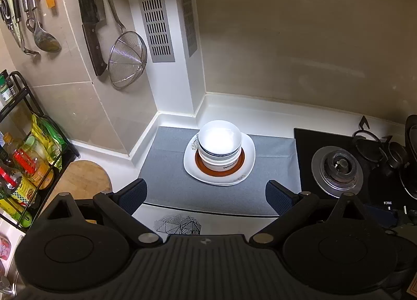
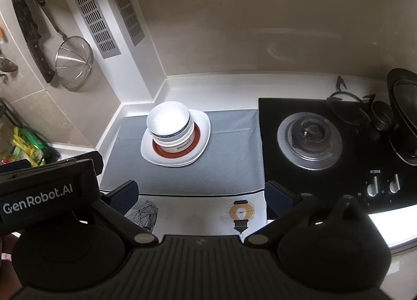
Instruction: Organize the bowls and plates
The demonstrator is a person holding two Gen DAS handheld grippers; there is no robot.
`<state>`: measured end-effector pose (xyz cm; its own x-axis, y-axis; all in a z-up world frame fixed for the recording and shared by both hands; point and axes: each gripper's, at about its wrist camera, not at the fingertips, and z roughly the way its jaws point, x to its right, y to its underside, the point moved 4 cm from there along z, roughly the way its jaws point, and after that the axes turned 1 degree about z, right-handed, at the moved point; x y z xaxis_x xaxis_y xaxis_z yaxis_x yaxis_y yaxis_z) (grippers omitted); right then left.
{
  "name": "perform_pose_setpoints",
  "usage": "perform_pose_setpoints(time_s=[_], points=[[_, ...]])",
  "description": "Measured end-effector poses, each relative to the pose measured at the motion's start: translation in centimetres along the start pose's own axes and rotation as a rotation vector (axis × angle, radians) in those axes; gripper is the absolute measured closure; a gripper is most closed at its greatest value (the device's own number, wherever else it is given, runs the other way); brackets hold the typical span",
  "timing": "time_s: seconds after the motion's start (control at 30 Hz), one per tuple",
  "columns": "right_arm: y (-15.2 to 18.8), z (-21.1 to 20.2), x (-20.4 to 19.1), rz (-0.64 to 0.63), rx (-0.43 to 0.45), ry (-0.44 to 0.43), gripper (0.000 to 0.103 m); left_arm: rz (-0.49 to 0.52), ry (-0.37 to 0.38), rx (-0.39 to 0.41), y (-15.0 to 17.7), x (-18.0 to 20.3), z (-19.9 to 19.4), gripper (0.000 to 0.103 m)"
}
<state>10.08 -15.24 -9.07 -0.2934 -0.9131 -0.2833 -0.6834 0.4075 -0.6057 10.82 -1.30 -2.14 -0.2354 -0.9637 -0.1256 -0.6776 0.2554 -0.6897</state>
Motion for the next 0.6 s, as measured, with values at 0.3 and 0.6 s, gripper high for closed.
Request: perform_pose_setpoints(time_s=[0.3,0.6], points=[[0.4,-0.6,-0.2,-0.026,-0.002,0.016,0.0,-0.01,-0.009,-0.012,0.7,0.0,-0.6,0.005],[1.1,-1.2,-0.3,-0.031,0.003,0.003,0.0,-0.014,-0.028,-0.009,1.3,-0.1,-1.3,0.005]])
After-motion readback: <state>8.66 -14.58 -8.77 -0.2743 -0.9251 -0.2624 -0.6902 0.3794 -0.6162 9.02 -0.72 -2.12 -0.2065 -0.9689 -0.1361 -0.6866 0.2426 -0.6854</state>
